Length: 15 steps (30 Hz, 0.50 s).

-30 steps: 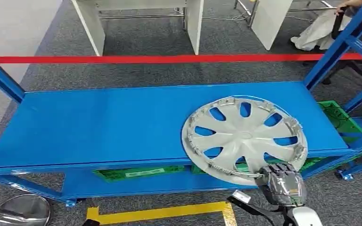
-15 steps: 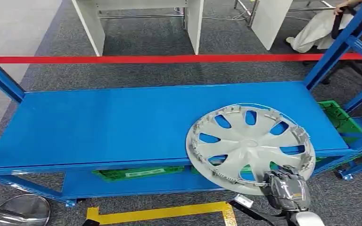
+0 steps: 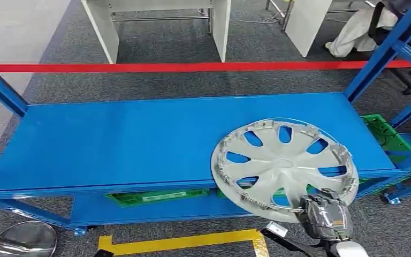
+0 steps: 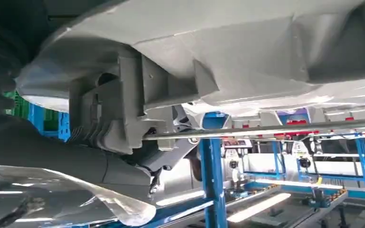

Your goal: Take the parts from the cabinet and place them on the table.

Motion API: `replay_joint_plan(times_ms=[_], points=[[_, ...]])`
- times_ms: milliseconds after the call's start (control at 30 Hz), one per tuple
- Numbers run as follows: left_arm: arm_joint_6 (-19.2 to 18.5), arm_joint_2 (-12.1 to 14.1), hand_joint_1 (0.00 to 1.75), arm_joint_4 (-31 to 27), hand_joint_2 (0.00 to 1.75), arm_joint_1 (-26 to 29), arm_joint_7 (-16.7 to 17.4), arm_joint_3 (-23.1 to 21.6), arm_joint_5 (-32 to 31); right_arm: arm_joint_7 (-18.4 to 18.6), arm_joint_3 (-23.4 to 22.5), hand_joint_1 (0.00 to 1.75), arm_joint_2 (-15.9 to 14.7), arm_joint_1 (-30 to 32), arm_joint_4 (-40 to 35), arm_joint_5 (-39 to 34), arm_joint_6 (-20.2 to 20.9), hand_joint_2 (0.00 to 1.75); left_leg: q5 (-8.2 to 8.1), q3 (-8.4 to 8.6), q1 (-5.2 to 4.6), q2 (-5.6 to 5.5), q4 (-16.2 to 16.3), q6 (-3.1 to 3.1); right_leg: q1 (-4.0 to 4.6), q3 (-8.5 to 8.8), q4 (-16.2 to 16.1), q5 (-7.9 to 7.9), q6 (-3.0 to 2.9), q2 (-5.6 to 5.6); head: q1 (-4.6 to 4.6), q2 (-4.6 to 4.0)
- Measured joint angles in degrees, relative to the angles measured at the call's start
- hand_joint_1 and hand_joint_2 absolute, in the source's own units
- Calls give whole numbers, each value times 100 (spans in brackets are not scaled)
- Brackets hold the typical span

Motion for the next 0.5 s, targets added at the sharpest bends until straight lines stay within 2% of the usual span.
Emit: replay_joint_plan(times_ms=[367,400,467,500], points=[[19,-7,0,0,0,-2,-124,0,-50,-196,-131,175,2,88,-609,432,-190,175,0,-7,0,0,0,0,0,-6,1,0,0,0,2,0],[66,-11,0,0,175,-2,-188,0,-46,-251,-146,175,4,121,-776,505,-199,175,0,-8,0,0,0,0,0,-7,1,0,0,0,0,0],[170,-31,0,0,175,-3,-288,0,-41,-345,-207,175,46,199,-1183,646,-201,175,0,-10,0,-1,0,0,0,-8,1,0,0,-2,0,0],[199,-43,0,0,0,-4,-315,0,-39,-380,-236,175,72,249,-1341,684,-201,175,0,-15,0,-1,0,0,0,-10,1,0,0,-2,0,0]])
